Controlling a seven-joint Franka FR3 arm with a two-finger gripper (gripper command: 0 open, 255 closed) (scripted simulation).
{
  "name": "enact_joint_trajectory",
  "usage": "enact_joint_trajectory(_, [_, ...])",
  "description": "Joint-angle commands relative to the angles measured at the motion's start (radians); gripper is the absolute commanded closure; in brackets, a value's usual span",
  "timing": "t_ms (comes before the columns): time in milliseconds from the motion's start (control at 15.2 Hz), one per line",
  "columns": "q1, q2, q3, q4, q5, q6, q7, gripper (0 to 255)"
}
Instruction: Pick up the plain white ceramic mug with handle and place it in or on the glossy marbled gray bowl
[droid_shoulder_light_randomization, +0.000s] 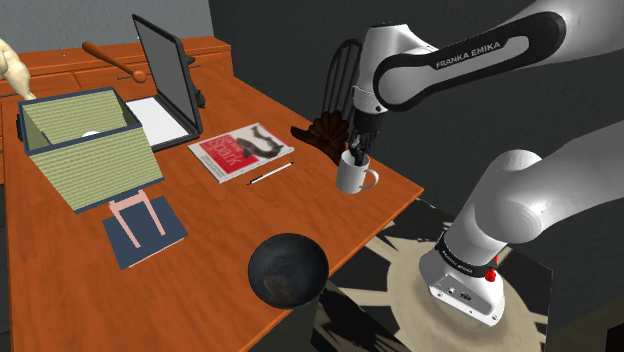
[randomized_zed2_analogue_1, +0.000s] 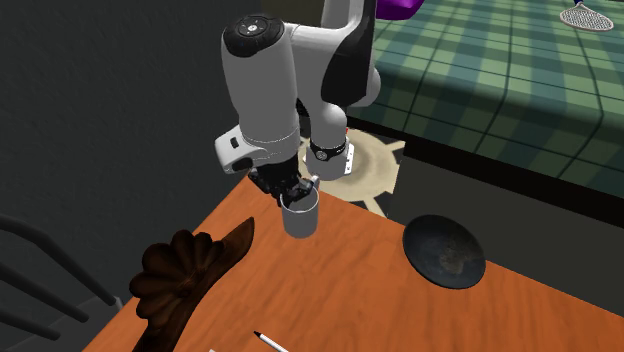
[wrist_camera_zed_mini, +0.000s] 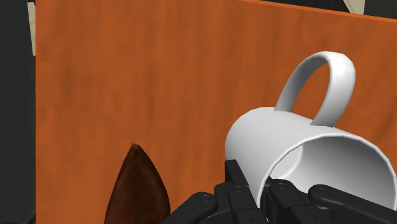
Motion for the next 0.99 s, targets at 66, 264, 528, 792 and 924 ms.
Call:
enact_joint_trajectory(66, [0.001, -0.02, 0.001, 0.029, 0.001, -0.05, 0.002, 255])
enact_joint_trajectory(264, [0.001, -0.037, 0.001, 0.059, 0.001, -0.097, 0.002, 255])
enact_joint_trajectory(528, [0.001, -0.056, 0.001, 0.102, 0.001, -0.158, 0.002, 255])
enact_joint_trajectory(792, [0.001, -0.069, 0.001, 0.148, 0.001, -0.217, 0.002, 255])
enact_joint_trajectory(924, [0.014, -0.081, 0.022, 0.156, 0.016, -0.237, 0.026, 255])
